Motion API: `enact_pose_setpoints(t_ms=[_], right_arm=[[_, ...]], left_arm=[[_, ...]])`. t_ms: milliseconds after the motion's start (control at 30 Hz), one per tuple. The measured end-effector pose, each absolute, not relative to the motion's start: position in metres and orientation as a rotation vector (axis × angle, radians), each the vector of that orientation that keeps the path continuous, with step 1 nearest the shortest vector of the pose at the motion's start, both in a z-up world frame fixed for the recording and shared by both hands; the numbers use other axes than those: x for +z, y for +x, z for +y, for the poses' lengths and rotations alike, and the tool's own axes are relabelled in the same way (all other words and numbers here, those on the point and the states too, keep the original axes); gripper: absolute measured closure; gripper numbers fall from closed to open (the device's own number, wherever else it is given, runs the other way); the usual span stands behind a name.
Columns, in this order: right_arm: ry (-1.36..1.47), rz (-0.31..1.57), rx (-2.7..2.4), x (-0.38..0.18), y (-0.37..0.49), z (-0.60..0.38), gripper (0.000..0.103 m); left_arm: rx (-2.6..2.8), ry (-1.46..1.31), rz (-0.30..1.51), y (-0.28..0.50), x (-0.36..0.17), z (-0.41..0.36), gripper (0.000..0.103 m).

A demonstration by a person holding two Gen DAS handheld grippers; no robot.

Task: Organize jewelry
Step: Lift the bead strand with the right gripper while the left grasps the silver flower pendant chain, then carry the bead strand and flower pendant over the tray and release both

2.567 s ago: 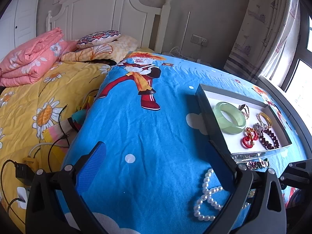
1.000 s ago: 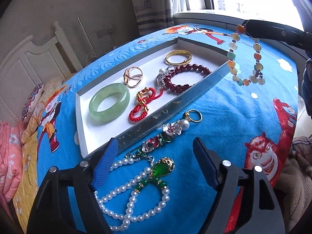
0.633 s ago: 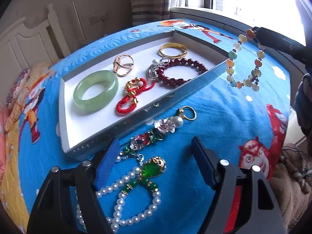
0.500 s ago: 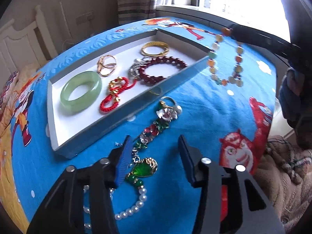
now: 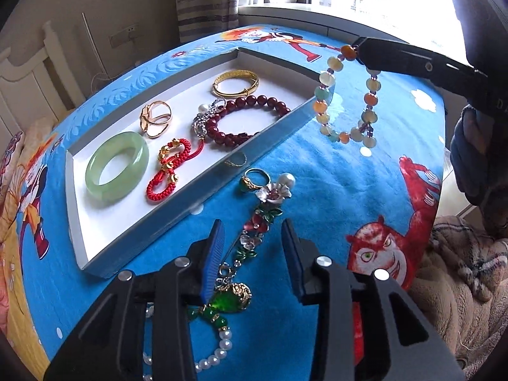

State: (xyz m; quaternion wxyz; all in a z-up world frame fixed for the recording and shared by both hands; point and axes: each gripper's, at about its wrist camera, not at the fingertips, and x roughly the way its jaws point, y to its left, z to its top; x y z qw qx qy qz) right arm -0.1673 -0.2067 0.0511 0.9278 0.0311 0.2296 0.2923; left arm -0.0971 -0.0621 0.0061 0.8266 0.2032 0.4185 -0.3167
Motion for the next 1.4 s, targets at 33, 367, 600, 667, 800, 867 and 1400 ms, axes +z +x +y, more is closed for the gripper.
enact_pose_setpoints(t_ms=[33, 367, 600, 667, 800, 867, 1400], right_arm=[[0.064, 0.47, 0.598, 0.051, -0.167, -0.207, 0.092], [0.08, 0.455, 0.577, 0.05, -0.17, -0.215, 0.092], [0.084, 0.434, 0.566, 0.054, -0.173, -0.216, 0.092], [0.085, 0.433, 0.565, 0.055, -0.173, -0.216, 0.092], [0.084, 0.433, 0.56, 0.056, -0.173, -0.216, 0.092], [0.084, 0.431, 0.557, 0.056, -0.173, -0.216, 0.092], [0.03, 0.443, 0.516, 0.07, -0.133, -0.209, 0.092]], left_arm=[[-0.679, 0.43, 0.886, -0.097, 0.005, -0.064, 0.066], [-0.709, 0.419, 0.826, -0.111, 0.013, -0.063, 0.089], [-0.689, 0.411, 0.744, -0.123, 0.043, -0.054, 0.089], [-0.683, 0.415, 0.728, -0.125, 0.05, -0.055, 0.089], [-0.674, 0.415, 0.707, -0.125, 0.058, -0.057, 0.089], [-0.666, 0.414, 0.702, -0.124, 0.06, -0.059, 0.089], [-0.539, 0.39, 0.675, -0.084, 0.069, -0.07, 0.089]])
